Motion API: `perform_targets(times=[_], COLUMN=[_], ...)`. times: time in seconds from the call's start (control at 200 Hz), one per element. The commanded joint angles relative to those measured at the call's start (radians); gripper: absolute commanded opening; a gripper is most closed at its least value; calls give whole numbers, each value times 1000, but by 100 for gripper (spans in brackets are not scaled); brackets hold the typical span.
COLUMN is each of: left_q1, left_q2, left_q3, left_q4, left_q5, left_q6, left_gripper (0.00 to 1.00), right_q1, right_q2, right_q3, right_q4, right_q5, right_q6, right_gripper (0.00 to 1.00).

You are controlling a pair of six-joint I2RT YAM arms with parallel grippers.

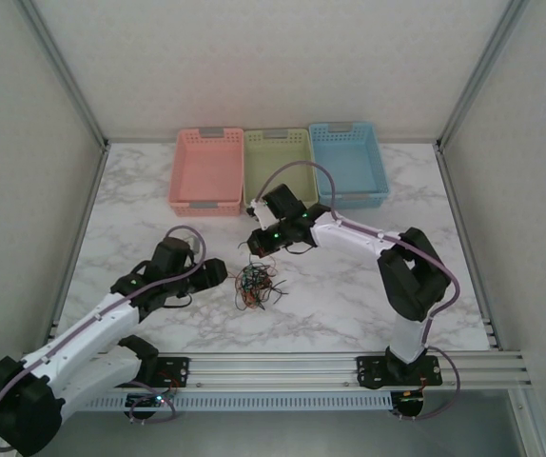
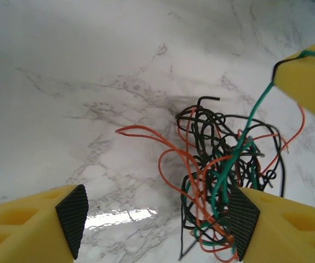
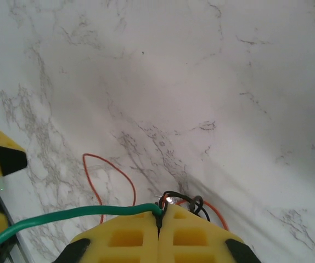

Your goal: Untangle the cables

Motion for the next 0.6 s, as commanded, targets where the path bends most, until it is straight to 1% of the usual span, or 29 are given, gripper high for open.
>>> perform_targets(times=[0.0, 0.095, 0.265, 0.4, 0.591], left_q1=[-30, -54, -85, -95, -103], left_q2=[35, 66, 119, 143, 166], left_q3=[-11, -8, 4, 8, 3], left_q4=[69, 97, 126, 142, 198], left_q5=[28, 26, 20, 21, 68], left_q6=[-21, -26, -20, -14, -19], left_gripper=[69, 68, 67, 65, 63], right_q1=[-4, -3, -3, -3, -3], right_q2=[-63, -89, -133, -145, -159], right_q3=[-46, -78, -122, -139, -173], right_q4=[58, 87, 92, 92, 120], right_q5=[16, 7, 83, 91, 93], right_q6=[57, 89, 104, 120, 148], right_gripper=[0, 0, 0, 0, 0])
